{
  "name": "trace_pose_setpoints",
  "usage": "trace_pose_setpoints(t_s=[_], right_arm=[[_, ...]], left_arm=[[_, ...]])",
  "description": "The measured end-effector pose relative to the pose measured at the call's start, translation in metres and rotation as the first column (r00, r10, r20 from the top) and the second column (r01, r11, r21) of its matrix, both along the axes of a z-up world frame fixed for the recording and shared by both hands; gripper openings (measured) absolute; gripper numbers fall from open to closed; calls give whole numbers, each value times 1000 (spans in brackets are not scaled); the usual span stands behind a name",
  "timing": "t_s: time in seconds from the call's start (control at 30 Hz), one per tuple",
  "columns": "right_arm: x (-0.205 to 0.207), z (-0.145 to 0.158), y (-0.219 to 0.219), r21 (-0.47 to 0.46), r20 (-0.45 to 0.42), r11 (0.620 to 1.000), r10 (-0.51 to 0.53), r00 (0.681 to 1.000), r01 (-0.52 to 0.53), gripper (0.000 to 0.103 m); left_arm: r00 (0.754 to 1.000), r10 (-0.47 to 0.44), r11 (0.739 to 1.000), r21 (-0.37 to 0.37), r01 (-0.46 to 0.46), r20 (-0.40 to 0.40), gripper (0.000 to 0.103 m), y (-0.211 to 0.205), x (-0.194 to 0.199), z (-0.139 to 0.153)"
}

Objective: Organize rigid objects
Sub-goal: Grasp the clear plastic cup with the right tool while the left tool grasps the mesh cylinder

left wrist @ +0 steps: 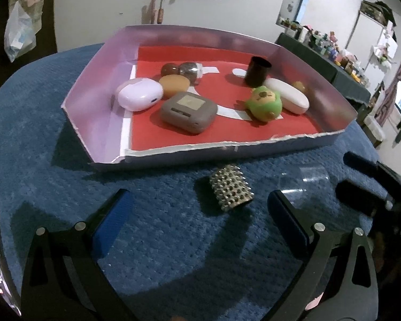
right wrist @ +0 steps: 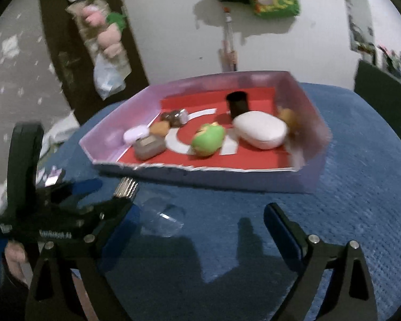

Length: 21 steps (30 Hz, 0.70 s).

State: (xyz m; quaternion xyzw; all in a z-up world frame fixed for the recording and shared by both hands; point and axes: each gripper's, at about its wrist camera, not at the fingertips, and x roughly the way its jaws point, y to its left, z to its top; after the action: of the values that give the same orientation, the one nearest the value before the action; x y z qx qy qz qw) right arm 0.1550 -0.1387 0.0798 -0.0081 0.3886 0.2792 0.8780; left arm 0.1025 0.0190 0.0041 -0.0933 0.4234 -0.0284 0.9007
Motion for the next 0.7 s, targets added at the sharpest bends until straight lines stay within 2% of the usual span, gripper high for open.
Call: trace_pose_setpoints(t_s=[0.27, 0.37, 0.43, 0.7], right_arm=[[-4, -15, 29, -62, 2, 994, 86, 996, -85, 82], [-2, -16, 36, -80, 13, 992, 103, 995, -102, 75], [-1, -16, 41, -95, 29, 990, 111, 993, -107, 70], [0, -18, 49, -111, 47, 985, 135, 990, -130, 53]], left_arm=[[1000, 9, 1000, -10, -9, 14, 100, 2, 4, 0], [1000, 7, 1000, -10, -7, 25, 92, 0, 6, 1], [1000, 2, 1000, -7, -2, 30, 78, -2, 7, 2], [998, -52, 999, -14, 52, 42, 47, -14, 4, 3]])
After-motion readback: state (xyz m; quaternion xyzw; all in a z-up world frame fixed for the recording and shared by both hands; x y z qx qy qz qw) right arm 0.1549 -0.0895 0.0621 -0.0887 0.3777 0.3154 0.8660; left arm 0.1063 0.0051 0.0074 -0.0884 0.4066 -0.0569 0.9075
